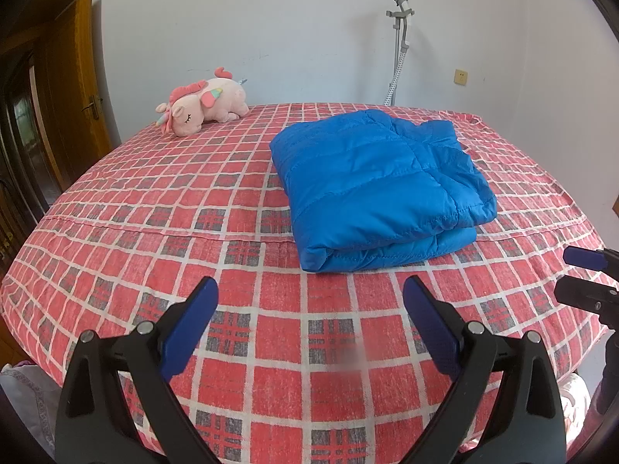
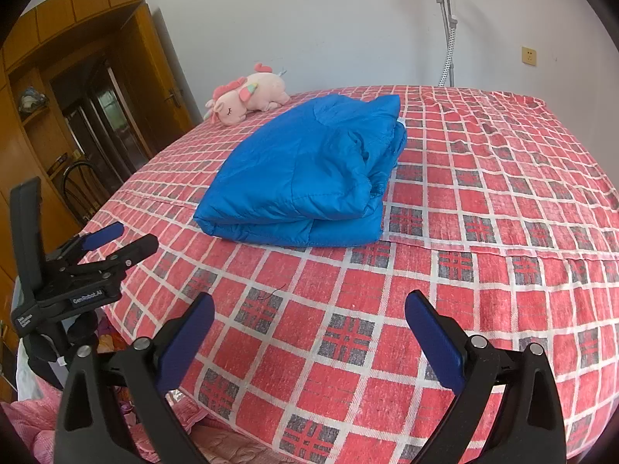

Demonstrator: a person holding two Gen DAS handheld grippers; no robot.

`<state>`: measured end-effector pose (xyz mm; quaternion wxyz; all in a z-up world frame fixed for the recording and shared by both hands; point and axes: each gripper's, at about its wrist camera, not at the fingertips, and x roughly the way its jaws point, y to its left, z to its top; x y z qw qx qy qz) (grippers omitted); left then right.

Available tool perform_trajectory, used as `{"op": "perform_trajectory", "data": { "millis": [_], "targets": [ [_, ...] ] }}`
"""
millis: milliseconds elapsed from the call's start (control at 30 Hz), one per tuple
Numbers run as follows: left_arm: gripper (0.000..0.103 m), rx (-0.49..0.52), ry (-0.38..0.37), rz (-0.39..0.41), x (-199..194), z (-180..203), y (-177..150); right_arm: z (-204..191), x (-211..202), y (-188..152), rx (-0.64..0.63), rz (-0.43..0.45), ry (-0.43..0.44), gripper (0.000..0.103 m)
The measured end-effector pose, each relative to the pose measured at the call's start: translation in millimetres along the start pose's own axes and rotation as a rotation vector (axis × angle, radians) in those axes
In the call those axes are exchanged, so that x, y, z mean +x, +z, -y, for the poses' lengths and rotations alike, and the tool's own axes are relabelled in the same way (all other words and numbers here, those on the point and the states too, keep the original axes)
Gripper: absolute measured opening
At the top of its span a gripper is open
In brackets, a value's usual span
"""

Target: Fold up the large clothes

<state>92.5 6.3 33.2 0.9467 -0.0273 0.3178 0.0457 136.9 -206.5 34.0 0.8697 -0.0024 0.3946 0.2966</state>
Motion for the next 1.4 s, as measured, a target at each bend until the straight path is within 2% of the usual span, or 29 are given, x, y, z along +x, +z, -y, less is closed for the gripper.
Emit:
{"op": "perform_trajectory", "data": {
  "millis": [1400],
  "targets": [
    [0.095, 0.004, -0.018, -0.030, 10.0, -2.8, -0.6, 7.9, 8.0, 0.4, 0.006, -0.017, -0.001, 0.099]
  ]
}}
